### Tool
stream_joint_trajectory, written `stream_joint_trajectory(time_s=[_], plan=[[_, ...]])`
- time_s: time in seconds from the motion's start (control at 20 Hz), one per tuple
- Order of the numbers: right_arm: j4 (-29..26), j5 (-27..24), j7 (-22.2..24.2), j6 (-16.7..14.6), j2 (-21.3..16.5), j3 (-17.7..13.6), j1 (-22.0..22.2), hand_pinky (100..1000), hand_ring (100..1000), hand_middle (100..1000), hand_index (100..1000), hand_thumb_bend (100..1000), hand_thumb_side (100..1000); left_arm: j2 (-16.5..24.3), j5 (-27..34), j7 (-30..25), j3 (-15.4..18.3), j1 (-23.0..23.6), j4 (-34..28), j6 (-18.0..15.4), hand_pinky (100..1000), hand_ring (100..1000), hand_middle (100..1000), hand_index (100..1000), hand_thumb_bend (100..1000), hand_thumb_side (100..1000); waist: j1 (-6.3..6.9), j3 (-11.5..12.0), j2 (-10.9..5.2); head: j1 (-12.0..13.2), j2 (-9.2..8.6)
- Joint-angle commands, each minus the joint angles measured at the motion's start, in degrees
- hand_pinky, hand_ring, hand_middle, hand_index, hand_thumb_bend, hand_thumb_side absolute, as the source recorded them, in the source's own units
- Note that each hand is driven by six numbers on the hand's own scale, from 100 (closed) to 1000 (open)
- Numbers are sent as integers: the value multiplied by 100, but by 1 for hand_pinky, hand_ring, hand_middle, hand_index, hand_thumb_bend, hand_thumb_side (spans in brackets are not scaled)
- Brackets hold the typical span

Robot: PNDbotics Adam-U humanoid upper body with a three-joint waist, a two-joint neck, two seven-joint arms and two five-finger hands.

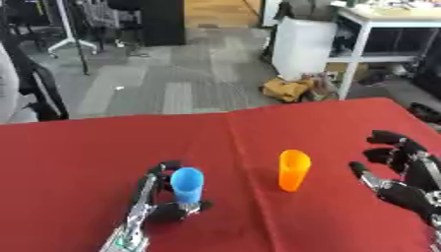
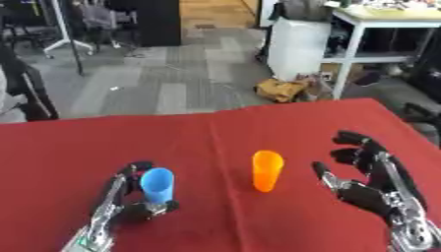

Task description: Pour the contents of one cup into another cup.

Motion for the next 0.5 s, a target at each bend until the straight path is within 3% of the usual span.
stream_joint_trajectory(time_s=[0.05,0.5], plan=[[-125,-9,10,-5,-88,-27,-94,735,688,727,825,445,100,107,9,-75,-27,-146,0,-12,580,562,662,779,903,126,-17,-17,-70,20,-73],[-91,-11,49,-29,-70,-42,-105,734,687,723,823,445,100,78,-43,-166,-25,-221,249,-64,522,491,573,747,812,100,-29,-39,-64,32,-108]])
